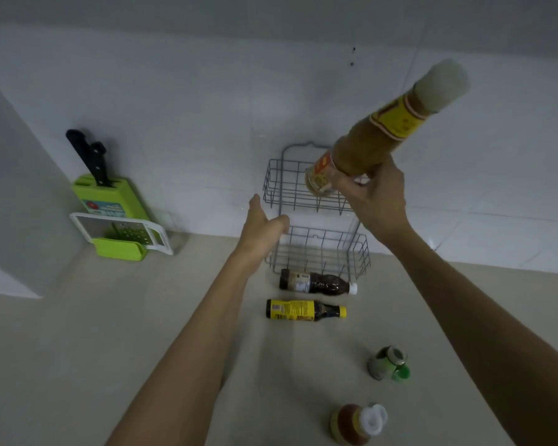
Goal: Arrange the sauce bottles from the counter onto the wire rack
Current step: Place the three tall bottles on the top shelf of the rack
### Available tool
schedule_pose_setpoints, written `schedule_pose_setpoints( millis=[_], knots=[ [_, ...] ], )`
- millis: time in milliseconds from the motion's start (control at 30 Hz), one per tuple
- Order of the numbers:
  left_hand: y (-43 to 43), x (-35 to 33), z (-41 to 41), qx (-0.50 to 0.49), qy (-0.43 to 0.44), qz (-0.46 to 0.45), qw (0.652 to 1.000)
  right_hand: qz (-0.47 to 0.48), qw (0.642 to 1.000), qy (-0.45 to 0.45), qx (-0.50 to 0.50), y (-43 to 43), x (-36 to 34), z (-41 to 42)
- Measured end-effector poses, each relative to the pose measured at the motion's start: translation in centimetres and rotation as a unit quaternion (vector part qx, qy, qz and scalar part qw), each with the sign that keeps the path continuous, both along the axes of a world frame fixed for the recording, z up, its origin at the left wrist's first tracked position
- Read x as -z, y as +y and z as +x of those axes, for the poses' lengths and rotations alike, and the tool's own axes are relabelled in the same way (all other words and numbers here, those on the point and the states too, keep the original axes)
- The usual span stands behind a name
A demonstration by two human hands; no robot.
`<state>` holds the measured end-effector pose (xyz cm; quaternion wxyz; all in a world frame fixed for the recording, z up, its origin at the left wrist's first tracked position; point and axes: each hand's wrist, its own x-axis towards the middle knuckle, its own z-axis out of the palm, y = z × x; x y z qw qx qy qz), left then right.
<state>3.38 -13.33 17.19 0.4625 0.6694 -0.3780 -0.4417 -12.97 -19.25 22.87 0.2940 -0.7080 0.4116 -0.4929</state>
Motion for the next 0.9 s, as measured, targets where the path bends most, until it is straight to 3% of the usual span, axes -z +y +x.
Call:
schedule_pose_setpoints(
  millis=[333,600,800,900],
  knots=[
    [-1.6,1.2,-0.9,-0.032,0.039,-0.041,0.998,0.11,0.975,0.15,-0.12,-7.8,1.7,6.8],
    [-1.7,2.5,-1.0,-0.031,0.025,-0.066,0.997,0.184,0.935,0.173,-0.248,-8.8,0.5,7.6],
    [-1.7,2.5,-1.0,-0.029,0.02,-0.06,0.998,0.136,0.968,0.128,-0.165,-8.1,0.8,8.2],
    [-1.8,2.6,-0.8,-0.021,0.015,-0.055,0.998,0.134,0.96,0.142,-0.202,-8.5,0.2,7.8]
  ],
)
